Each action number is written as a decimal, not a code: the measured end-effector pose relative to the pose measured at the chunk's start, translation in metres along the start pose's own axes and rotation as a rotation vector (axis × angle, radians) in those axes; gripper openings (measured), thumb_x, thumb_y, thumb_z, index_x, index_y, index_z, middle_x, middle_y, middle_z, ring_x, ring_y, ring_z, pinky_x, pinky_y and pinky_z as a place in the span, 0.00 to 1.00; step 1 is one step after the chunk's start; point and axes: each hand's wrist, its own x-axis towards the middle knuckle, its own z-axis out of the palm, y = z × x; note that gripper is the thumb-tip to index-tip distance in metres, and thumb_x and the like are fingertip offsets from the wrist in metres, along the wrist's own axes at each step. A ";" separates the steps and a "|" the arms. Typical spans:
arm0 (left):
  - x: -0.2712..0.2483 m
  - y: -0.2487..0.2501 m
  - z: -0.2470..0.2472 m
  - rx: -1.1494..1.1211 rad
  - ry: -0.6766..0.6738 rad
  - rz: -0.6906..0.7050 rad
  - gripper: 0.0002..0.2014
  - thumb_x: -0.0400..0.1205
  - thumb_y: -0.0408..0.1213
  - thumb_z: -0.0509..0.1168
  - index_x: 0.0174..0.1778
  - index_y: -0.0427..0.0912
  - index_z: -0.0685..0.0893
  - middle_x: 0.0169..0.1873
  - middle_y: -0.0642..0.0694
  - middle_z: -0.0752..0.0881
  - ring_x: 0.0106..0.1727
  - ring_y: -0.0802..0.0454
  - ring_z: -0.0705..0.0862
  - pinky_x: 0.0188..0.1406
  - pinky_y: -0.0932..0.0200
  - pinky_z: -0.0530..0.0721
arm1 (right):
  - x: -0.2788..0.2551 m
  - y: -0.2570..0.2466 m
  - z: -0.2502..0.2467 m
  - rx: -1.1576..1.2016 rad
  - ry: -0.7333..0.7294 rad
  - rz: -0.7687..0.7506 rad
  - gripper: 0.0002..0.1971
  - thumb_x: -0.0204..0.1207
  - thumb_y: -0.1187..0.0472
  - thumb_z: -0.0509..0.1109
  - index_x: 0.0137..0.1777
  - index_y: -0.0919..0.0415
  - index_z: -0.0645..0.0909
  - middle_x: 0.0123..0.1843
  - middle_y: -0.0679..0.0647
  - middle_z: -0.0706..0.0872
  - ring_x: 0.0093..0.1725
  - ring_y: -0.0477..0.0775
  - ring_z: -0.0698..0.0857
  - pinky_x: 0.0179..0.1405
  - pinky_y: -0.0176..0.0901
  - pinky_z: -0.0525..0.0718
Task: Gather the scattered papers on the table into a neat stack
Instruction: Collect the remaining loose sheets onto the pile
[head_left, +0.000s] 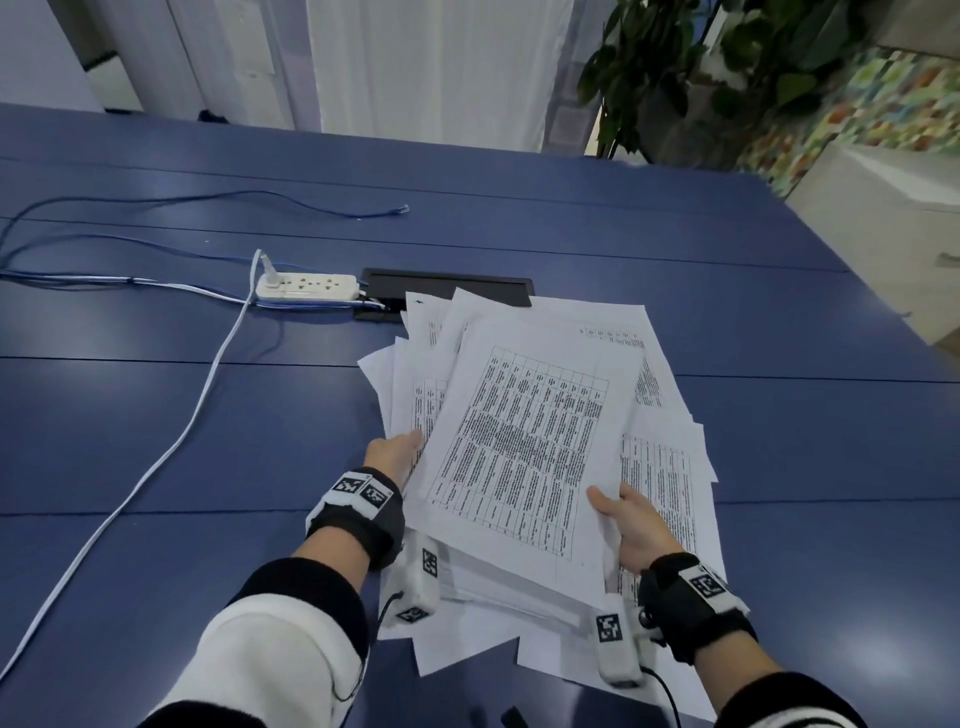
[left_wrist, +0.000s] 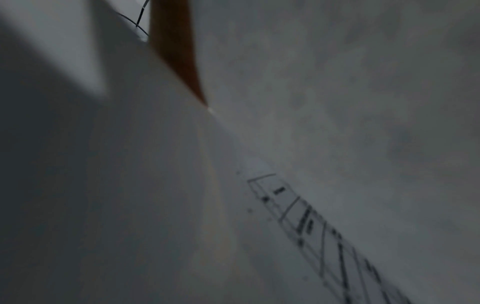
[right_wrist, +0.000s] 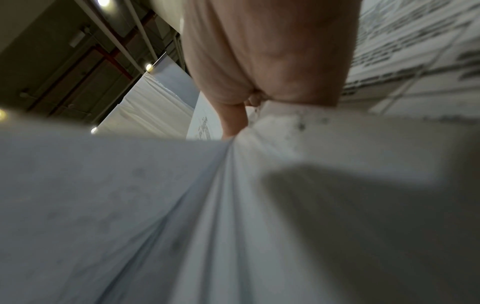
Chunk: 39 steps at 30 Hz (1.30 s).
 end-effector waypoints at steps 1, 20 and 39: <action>0.001 0.000 -0.001 0.033 0.008 0.010 0.15 0.82 0.32 0.63 0.58 0.22 0.77 0.63 0.31 0.80 0.58 0.39 0.80 0.48 0.59 0.70 | 0.000 0.001 -0.001 0.011 0.010 -0.007 0.09 0.80 0.69 0.64 0.59 0.70 0.74 0.53 0.61 0.85 0.58 0.63 0.83 0.68 0.63 0.76; -0.007 -0.003 -0.091 0.069 -0.053 0.086 0.25 0.86 0.42 0.56 0.76 0.31 0.66 0.69 0.41 0.74 0.76 0.42 0.68 0.70 0.51 0.66 | 0.014 -0.027 0.059 -0.294 -0.113 -0.108 0.15 0.81 0.69 0.62 0.67 0.69 0.75 0.57 0.61 0.84 0.47 0.53 0.85 0.44 0.42 0.83; 0.006 -0.036 -0.106 0.023 -0.184 0.068 0.18 0.77 0.22 0.67 0.62 0.35 0.77 0.59 0.36 0.85 0.61 0.37 0.83 0.67 0.37 0.76 | 0.009 -0.002 0.083 -1.295 -0.076 -0.454 0.26 0.85 0.44 0.40 0.82 0.48 0.55 0.85 0.51 0.42 0.84 0.55 0.39 0.80 0.58 0.35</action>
